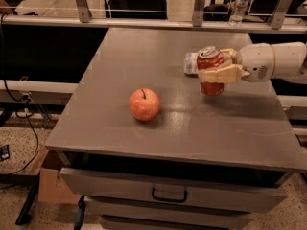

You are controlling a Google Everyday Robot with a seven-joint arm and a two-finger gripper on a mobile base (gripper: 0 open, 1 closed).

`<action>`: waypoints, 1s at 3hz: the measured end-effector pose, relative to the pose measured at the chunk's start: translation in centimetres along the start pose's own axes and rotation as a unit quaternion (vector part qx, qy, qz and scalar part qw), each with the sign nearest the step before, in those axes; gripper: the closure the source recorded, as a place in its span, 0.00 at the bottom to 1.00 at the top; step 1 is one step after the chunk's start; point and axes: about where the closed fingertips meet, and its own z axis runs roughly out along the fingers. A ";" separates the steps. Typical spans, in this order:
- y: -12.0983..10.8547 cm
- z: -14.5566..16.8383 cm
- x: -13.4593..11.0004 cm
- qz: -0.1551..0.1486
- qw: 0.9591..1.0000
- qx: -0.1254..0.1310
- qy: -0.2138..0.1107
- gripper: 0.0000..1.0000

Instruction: Place coke can upright

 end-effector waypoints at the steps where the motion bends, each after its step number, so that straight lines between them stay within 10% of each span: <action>1: 0.0 -0.1 1.0 -0.001 1.000 -0.006 -0.024 1.00; 3: 0.1 -0.5 2.8 0.012 0.997 -0.023 -0.076 0.61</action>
Offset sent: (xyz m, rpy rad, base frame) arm -0.0032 -0.0161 -0.0316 0.1633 0.0186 0.0440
